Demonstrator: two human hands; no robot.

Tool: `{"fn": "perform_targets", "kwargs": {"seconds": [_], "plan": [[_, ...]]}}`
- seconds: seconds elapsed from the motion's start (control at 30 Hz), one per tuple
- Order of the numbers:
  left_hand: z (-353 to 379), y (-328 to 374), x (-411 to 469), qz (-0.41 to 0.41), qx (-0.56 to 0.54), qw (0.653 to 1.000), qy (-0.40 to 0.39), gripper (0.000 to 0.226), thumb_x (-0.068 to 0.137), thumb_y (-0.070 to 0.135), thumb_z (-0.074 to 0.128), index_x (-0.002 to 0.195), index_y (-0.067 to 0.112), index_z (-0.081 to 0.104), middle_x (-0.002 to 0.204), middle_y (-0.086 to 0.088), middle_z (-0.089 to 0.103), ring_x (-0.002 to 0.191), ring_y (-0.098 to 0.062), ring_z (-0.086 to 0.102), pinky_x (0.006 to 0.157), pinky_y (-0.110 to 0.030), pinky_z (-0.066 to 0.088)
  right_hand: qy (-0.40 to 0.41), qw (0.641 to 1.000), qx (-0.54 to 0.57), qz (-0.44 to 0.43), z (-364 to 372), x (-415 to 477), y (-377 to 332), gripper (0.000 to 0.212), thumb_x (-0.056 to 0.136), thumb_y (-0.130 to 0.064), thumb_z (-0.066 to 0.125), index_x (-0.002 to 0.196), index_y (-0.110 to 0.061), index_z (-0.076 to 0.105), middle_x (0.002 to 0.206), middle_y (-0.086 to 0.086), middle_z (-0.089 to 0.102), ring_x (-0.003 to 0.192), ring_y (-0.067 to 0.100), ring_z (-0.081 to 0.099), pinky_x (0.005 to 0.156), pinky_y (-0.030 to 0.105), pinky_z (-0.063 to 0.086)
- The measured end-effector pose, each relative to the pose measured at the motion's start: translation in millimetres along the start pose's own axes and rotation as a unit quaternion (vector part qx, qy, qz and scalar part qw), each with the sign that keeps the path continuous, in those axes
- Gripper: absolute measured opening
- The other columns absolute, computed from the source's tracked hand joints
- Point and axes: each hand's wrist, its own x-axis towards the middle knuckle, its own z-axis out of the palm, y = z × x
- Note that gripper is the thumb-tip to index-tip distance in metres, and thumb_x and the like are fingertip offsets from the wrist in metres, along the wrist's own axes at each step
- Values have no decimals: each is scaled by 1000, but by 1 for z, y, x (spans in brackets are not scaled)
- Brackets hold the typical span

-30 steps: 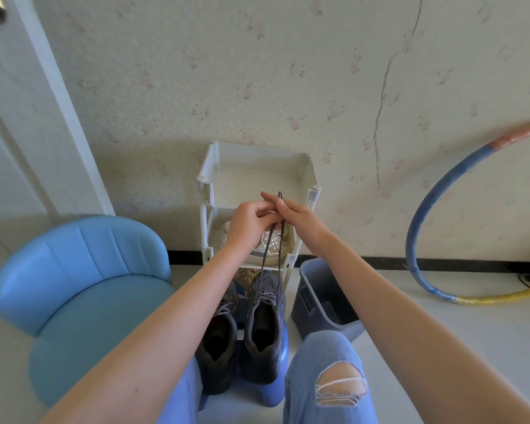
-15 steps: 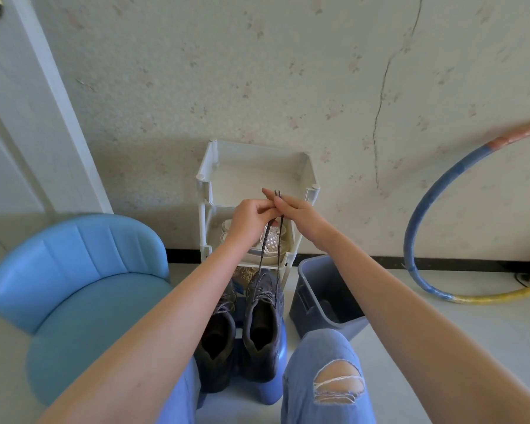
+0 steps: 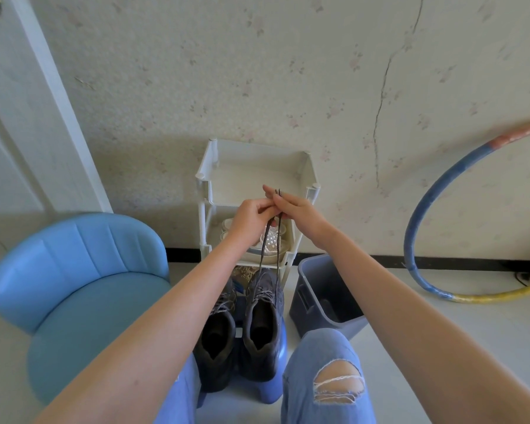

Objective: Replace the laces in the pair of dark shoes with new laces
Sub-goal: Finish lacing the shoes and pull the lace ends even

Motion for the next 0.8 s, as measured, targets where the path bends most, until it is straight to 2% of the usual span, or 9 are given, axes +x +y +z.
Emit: {"fn": "perform_targets", "kwargs": {"seconds": [0.13, 0.2, 0.3, 0.37, 0.4, 0.47, 0.53, 0.67, 0.8], "plan": [[-5, 2, 10, -12, 89, 995, -30, 21, 95, 25, 54, 102, 16, 71, 70, 6, 61, 58, -4, 52, 58, -17, 37, 44, 997, -46, -43, -1, -1, 8, 42, 104, -23, 37, 145, -23, 38, 155, -2, 30, 144, 14, 26, 115, 26, 20], [-5, 2, 14, -11, 133, 987, -86, 19, 95, 22, 54, 91, 16, 72, 68, 8, 62, 60, -10, 52, 59, -19, 38, 61, 995, -61, -59, 1, -2, 12, 41, 104, -26, 37, 145, -30, 36, 159, -6, 18, 145, 13, 19, 119, 35, 17], [-2, 6, 19, -36, 164, 976, -141, 30, 97, 20, 50, 69, 16, 62, 58, 10, 57, 56, -12, 51, 58, -24, 39, 67, 985, -137, -80, 3, 0, 16, 40, 104, -30, 36, 143, -37, 37, 159, -11, 14, 142, 10, 15, 115, 36, 11], [-2, 8, 23, -42, 169, 971, -161, 28, 97, 17, 47, 73, 13, 60, 61, 6, 56, 60, -12, 51, 60, -25, 39, 63, 981, -168, -75, 2, 3, 15, 39, 103, -31, 37, 142, -37, 41, 153, -11, 32, 136, 11, 31, 111, 35, 18], [-2, 8, 23, -42, 155, 972, -170, 25, 97, 16, 45, 77, 12, 59, 61, 6, 54, 59, -11, 49, 58, -23, 39, 50, 986, -148, -63, 1, 4, 14, 38, 103, -30, 38, 140, -34, 44, 139, -12, 49, 122, 4, 47, 108, 34, 29], [-3, 9, 20, -42, 111, 977, -178, 21, 98, 16, 45, 82, 12, 58, 56, 9, 52, 53, -6, 47, 52, -17, 39, 20, 992, -117, -30, -2, 6, 8, 35, 103, -30, 39, 134, -25, 55, 99, -16, 66, 85, -9, 59, 92, 31, 44], [-4, 8, 16, -38, 51, 981, -184, 26, 98, 15, 46, 76, 12, 59, 47, 13, 54, 45, 0, 46, 47, -11, 39, -7, 990, -138, -10, -7, 8, 2, 35, 102, -33, 40, 117, -16, 67, 81, -3, 71, 72, 5, 64, 81, 39, 53], [-13, 5, 17, -80, -32, 984, -157, 26, 98, 18, 49, 79, 8, 63, 63, 2, 64, 51, -8, 53, 59, -23, 47, -28, 983, -182, 7, -20, 10, -4, 37, 100, -30, 47, 97, 0, 69, 81, 17, 71, 72, 25, 69, 76, 42, 59], [-20, 7, 21, -163, -81, 966, -185, 23, 96, 15, 53, 99, -3, 67, 76, -6, 69, 53, -6, 57, 64, -21, 52, -12, 942, -336, 0, -27, 3, -7, 28, 98, -17, 48, 90, 0, 69, 83, 9, 72, 75, 18, 70, 75, 35, 58]]}}
